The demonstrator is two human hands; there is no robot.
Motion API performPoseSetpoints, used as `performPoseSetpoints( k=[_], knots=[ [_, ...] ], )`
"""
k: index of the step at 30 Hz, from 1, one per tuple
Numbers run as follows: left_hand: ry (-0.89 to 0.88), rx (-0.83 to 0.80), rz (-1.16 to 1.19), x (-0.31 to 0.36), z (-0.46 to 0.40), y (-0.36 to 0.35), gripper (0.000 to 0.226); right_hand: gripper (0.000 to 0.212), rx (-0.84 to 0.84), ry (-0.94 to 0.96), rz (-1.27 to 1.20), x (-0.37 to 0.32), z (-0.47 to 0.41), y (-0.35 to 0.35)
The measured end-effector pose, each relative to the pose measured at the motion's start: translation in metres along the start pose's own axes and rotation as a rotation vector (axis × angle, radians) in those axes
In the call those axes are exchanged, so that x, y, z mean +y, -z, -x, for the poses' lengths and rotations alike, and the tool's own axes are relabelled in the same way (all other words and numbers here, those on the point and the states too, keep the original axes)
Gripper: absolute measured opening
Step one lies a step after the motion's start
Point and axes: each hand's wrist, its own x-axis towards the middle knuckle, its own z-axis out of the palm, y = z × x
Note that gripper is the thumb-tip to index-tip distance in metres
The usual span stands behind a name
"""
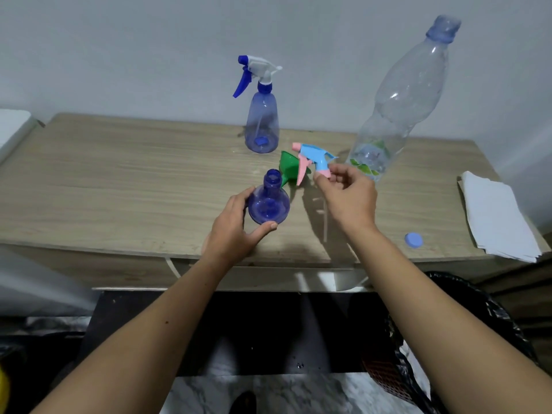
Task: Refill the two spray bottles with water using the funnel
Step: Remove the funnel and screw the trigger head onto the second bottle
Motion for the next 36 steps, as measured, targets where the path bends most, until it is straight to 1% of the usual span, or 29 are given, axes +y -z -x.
performPoseSetpoints(
  k=[3, 7, 9, 10, 14, 19, 22, 28, 32, 36],
  knots=[
    [-0.021, 0.001, 0.002, -0.001, 0.0, 0.0, 0.092, 0.029, -0.018, 0.062, -0.107, -0.026, -0.003, -0.004],
    [-0.045, 0.006, -0.001, -0.003, 0.002, 0.0, 0.091, 0.024, -0.132, 0.136, -0.273, -0.059, 0.003, -0.009],
    [-0.053, 0.007, 0.005, -0.003, 0.002, 0.0, 0.091, 0.02, -0.172, 0.189, -0.294, -0.071, 0.005, -0.013],
    [-0.055, 0.006, 0.007, -0.003, 0.002, 0.0, 0.091, 0.022, -0.18, 0.206, -0.295, -0.075, 0.006, -0.015],
    [-0.069, 0.009, 0.016, -0.004, 0.002, -0.001, 0.091, 0.028, -0.172, 0.235, -0.296, -0.088, 0.011, -0.021],
    [-0.078, 0.011, 0.042, -0.005, 0.002, -0.001, 0.09, 0.021, -0.132, 0.338, -0.308, -0.094, 0.008, -0.019],
    [-0.092, 0.011, 0.051, -0.006, 0.0, -0.001, 0.089, 0.022, -0.156, 0.367, -0.3, -0.091, 0.008, -0.022],
    [-0.11, 0.033, 0.043, -0.013, 0.0, -0.005, 0.089, 0.024, -0.272, 0.33, -0.224, -0.054, 0.014, -0.037],
    [-0.139, 0.05, 0.066, -0.012, 0.001, -0.005, 0.085, 0.024, -0.281, 0.28, -0.203, -0.029, 0.015, -0.044],
    [-0.149, 0.05, 0.059, -0.014, 0.0, -0.007, 0.088, 0.025, -0.29, 0.279, -0.175, -0.014, 0.017, -0.048]
  ],
)
